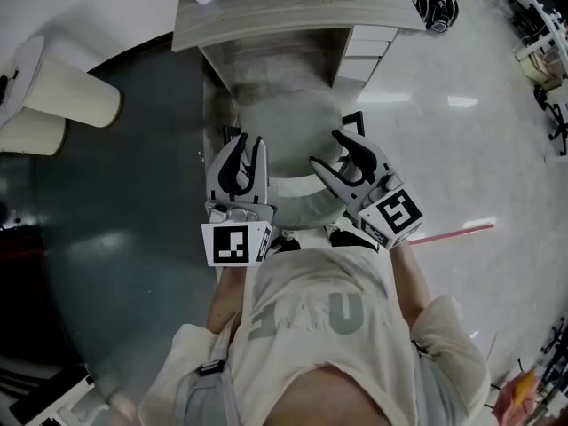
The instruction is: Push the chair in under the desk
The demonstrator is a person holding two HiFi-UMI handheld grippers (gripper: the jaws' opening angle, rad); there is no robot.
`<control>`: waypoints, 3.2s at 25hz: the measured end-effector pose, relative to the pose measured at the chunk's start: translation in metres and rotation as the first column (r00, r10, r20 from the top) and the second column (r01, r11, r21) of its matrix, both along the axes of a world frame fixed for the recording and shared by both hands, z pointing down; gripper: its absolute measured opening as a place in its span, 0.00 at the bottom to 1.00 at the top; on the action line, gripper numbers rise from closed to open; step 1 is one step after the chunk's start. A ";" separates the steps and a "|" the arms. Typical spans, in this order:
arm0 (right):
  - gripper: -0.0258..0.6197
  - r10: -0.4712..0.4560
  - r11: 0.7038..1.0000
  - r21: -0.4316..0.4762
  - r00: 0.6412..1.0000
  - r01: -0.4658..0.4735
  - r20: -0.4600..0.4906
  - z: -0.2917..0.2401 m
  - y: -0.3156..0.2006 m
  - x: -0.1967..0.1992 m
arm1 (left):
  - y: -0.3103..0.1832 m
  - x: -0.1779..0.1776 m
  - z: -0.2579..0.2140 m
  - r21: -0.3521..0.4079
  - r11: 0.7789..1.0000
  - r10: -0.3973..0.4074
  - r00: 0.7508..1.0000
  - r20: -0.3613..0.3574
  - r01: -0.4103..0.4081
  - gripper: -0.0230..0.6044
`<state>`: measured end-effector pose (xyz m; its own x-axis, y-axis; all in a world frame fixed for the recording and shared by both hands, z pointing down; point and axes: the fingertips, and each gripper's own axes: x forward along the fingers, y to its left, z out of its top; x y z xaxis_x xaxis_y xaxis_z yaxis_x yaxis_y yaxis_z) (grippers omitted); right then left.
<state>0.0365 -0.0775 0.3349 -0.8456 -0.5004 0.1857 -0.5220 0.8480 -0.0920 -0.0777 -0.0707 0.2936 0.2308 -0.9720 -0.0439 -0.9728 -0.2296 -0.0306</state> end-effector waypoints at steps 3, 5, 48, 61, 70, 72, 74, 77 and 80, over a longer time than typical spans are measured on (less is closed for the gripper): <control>0.44 -0.142 0.989 0.028 0.989 0.142 -0.031 0.007 0.015 -0.015 | 0.001 0.018 0.012 -0.032 0.988 0.156 0.986 0.064 -0.154 0.37; 0.44 -0.247 0.968 0.022 0.964 0.251 -0.101 0.019 0.029 -0.021 | 0.014 0.044 0.036 -0.108 0.927 0.374 0.910 0.178 -0.360 0.40; 0.23 -0.708 0.657 -0.487 0.249 0.576 -0.661 0.296 0.168 0.019 | 0.164 0.086 0.318 -0.882 0.084 0.979 0.206 -0.014 -0.463 0.26; 0.22 -0.722 0.659 -0.494 0.294 0.567 -0.626 0.291 0.152 0.005 | 0.148 0.073 0.315 -0.888 0.019 0.983 0.169 -0.066 -0.460 0.27; 0.21 -0.673 0.705 -0.458 0.307 0.541 -0.673 0.296 0.100 -0.017 | 0.093 0.048 0.320 -0.899 0.105 0.979 0.202 0.019 -0.425 0.26; 0.20 -0.663 0.714 -0.454 0.307 0.533 -0.683 0.297 0.088 -0.019 | 0.082 0.046 0.320 -0.896 0.112 0.979 0.203 0.025 -0.430 0.26; 0.20 -0.654 0.721 -0.448 0.305 0.529 -0.692 0.299 0.080 -0.019 | 0.074 0.047 0.321 -0.896 0.122 0.980 0.197 0.040 -0.427 0.26; 0.20 -0.642 0.733 -0.441 0.312 0.518 -0.700 0.301 0.067 -0.018 | 0.062 0.047 0.323 -0.895 0.137 0.981 0.186 0.062 -0.425 0.26; 0.20 -0.629 0.748 -0.437 0.324 0.499 -0.707 0.301 0.052 -0.022 | 0.047 0.043 0.322 -0.888 0.147 0.981 0.179 0.074 -0.437 0.26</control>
<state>0.0144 -0.0259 0.6357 -0.3749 0.1182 0.9195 0.1800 0.9822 -0.0529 -0.0346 -0.0240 0.6160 0.5045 0.0780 0.8599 -0.0469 -0.9920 0.1175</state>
